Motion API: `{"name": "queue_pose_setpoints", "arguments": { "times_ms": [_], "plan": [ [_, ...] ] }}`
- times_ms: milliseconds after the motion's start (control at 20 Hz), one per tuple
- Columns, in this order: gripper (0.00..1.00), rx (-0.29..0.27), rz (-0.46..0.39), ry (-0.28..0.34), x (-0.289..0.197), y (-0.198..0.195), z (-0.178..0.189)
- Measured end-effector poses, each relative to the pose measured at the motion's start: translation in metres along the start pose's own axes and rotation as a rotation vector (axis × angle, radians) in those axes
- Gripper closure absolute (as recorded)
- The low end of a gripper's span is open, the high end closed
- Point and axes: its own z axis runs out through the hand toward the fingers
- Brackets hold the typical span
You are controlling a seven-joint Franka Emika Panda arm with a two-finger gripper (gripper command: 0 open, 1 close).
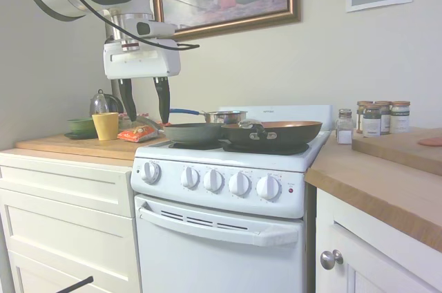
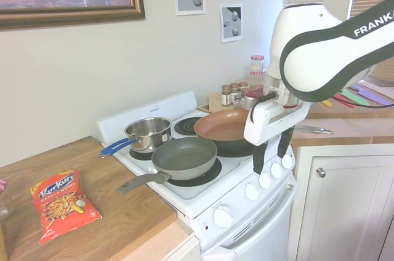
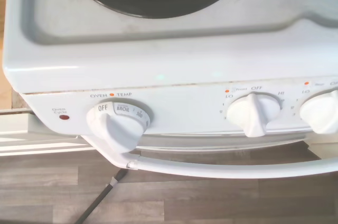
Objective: Turn on the stove on the bottom left
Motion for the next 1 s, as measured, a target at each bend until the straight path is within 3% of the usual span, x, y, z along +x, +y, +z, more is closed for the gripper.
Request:
{"name": "queue_pose_setpoints", "arguments": {
  "times_ms": [900,950,1000],
  "plan": [
    [0.00,0.018,-0.001,-0.014,0.002,-0.018,-0.008],
    [1.00,0.021,0.001,-0.017,0.003,-0.019,-0.008],
    [1.00,0.023,0.003,-0.020,0.004,-0.020,-0.008]
  ]
}}
